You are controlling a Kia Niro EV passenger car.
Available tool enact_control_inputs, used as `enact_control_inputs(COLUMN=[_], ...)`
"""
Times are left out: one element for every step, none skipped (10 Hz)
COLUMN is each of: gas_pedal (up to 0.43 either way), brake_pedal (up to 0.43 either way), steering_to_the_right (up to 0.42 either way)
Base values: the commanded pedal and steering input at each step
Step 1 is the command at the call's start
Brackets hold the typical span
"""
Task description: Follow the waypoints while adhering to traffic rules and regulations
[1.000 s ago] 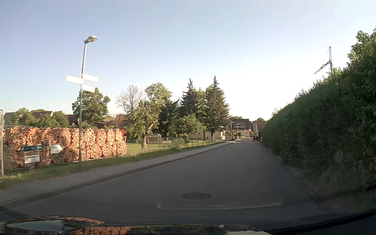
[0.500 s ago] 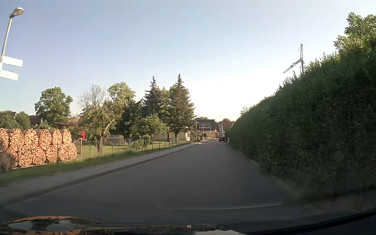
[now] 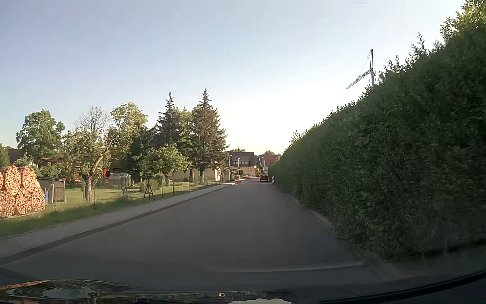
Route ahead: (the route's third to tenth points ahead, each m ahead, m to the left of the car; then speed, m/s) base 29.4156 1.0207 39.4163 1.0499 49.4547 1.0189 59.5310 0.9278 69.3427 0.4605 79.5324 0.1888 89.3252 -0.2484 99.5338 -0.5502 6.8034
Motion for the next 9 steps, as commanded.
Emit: enact_control_inputs(gas_pedal=[0.22, 0.22, 0.22, 0.22, 0.22, 0.22, 0.22, 0.22, 0.22], brake_pedal=[0.0, 0.0, 0.0, 0.0, 0.0, 0.0, 0.0, 0.0, 0.0], steering_to_the_right=[0.021, 0.016, 0.011, 0.007, 0.003, 0.003, 0.003, 0.003, 0.003])
